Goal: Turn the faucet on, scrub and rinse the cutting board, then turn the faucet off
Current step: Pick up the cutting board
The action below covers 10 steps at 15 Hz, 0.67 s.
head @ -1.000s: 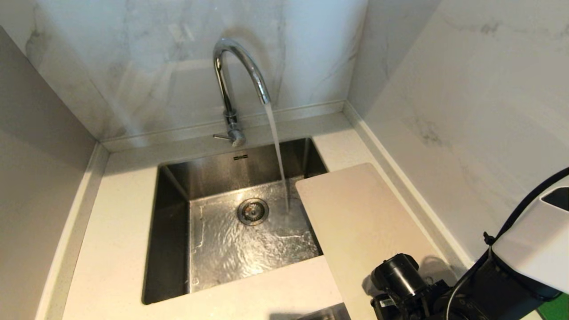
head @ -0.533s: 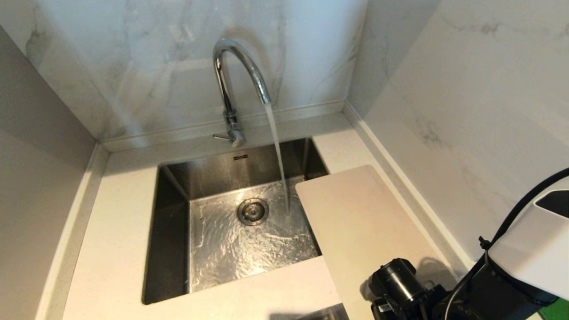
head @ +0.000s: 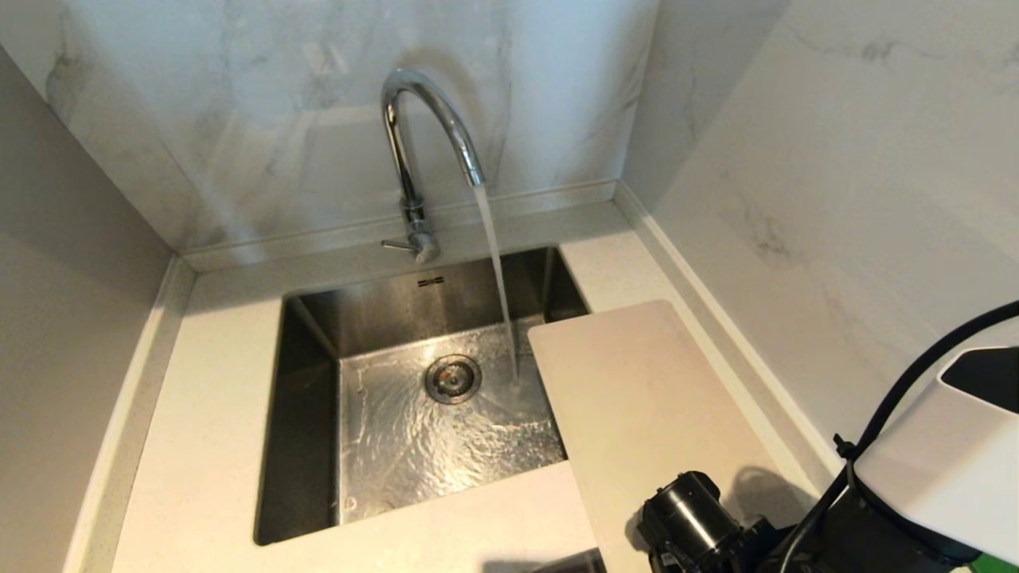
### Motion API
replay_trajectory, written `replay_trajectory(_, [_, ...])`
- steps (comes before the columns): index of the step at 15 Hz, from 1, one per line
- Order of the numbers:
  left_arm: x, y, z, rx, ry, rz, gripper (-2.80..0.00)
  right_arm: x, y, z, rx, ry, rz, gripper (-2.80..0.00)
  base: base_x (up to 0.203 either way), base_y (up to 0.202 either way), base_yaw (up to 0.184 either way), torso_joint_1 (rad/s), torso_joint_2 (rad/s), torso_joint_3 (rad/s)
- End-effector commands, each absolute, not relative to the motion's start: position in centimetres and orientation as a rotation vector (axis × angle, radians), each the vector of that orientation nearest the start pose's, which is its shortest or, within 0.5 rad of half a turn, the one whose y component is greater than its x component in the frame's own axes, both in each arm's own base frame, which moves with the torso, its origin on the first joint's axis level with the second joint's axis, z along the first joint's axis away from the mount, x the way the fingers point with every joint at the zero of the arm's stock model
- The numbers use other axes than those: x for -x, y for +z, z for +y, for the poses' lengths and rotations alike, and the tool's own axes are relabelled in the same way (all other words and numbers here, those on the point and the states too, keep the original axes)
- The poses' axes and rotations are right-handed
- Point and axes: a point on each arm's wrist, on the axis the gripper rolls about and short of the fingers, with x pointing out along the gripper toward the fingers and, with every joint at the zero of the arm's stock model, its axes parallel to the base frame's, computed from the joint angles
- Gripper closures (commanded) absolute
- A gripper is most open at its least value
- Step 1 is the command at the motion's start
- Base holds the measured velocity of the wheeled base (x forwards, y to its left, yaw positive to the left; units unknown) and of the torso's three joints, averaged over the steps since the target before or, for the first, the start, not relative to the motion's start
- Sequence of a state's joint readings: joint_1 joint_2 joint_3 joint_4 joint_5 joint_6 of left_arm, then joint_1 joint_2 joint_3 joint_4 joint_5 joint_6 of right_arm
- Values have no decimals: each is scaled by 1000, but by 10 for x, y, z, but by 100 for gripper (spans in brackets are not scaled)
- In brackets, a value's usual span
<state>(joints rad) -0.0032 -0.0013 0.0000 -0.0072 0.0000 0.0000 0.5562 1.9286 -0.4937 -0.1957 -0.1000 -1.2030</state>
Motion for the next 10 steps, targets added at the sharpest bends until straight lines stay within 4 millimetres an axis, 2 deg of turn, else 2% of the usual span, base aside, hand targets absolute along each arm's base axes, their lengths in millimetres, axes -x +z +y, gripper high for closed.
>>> replay_trajectory(1, [23, 76, 0, 0, -3, -8, 0, -200, 22, 122, 1434, 1099, 825, -280, 0, 0, 0, 0, 0, 0])
replay_trajectory(6, [23, 76, 0, 0, -3, -8, 0, -196, 19, 116, 1385, 1058, 883, -280, 0, 0, 0, 0, 0, 0])
replay_trajectory(10, [23, 76, 0, 0, -3, -9, 0, -194, 9, 110, 1376, 1016, 865, -280, 0, 0, 0, 0, 0, 0])
